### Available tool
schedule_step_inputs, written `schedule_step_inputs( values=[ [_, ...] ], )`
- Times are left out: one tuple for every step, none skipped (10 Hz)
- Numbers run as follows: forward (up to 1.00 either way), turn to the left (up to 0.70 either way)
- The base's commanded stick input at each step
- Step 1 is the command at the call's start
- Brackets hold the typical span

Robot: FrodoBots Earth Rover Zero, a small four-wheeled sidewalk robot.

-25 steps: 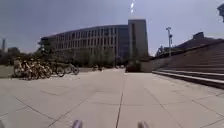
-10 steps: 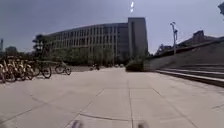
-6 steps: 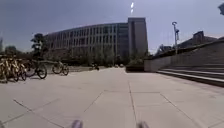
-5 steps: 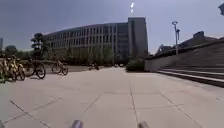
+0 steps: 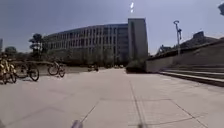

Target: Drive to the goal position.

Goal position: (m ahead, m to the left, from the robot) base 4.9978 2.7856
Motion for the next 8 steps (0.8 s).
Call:
schedule_step_inputs(
  values=[
    [0.85,0.00],
    [0.85,0.00],
    [0.85,0.00],
    [0.85,0.00],
    [0.85,0.00],
    [0.85,0.00],
    [0.85,0.00],
    [0.85,0.00]
  ],
)
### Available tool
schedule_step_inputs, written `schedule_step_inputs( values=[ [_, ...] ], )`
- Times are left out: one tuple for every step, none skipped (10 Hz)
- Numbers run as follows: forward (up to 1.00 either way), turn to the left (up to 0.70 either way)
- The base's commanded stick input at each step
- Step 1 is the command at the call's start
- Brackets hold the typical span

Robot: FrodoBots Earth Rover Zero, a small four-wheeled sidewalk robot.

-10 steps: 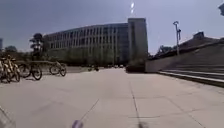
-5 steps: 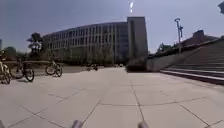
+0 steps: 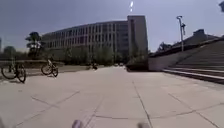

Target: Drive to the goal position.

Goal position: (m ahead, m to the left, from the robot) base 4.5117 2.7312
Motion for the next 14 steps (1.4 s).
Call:
schedule_step_inputs(
  values=[
    [0.85,0.00],
    [0.85,-0.14],
    [0.85,-0.34],
    [0.85,-0.34],
    [0.85,-0.34],
    [0.85,0.00],
    [0.85,0.00],
    [0.85,0.00],
    [0.85,0.00],
    [0.85,0.00],
    [0.85,0.00],
    [0.85,0.00],
    [0.85,0.00],
    [0.85,0.00]
  ],
)
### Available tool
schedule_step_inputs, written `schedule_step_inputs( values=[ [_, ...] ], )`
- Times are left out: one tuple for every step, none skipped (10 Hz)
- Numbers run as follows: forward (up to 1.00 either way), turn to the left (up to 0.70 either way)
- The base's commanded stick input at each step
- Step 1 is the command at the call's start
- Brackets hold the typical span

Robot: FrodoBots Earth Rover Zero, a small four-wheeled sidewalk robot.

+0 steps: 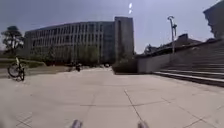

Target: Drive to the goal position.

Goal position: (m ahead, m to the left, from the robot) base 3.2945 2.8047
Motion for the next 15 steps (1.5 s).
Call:
schedule_step_inputs(
  values=[
    [0.85,0.00],
    [0.85,0.00],
    [0.85,0.00],
    [0.85,0.00],
    [0.85,0.00],
    [0.85,0.00],
    [0.85,0.00],
    [0.85,0.00],
    [0.85,0.00],
    [0.85,0.02],
    [0.85,0.24],
    [0.85,0.34],
    [0.85,0.06],
    [0.85,0.00],
    [0.85,0.00]
  ],
)
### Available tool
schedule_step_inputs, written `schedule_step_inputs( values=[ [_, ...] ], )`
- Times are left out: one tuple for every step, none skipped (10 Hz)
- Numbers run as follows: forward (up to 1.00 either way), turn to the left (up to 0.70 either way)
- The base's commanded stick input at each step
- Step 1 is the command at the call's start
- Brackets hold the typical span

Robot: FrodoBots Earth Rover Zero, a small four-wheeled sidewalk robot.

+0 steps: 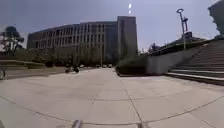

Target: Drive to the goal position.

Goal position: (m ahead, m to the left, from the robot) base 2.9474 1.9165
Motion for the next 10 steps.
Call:
schedule_step_inputs(
  values=[
    [0.85,0.00],
    [0.85,0.00],
    [0.85,0.00],
    [0.85,0.00],
    [0.85,0.00],
    [0.85,0.00],
    [0.85,0.00],
    [0.85,0.00],
    [0.85,0.00],
    [0.85,0.00]
  ],
)
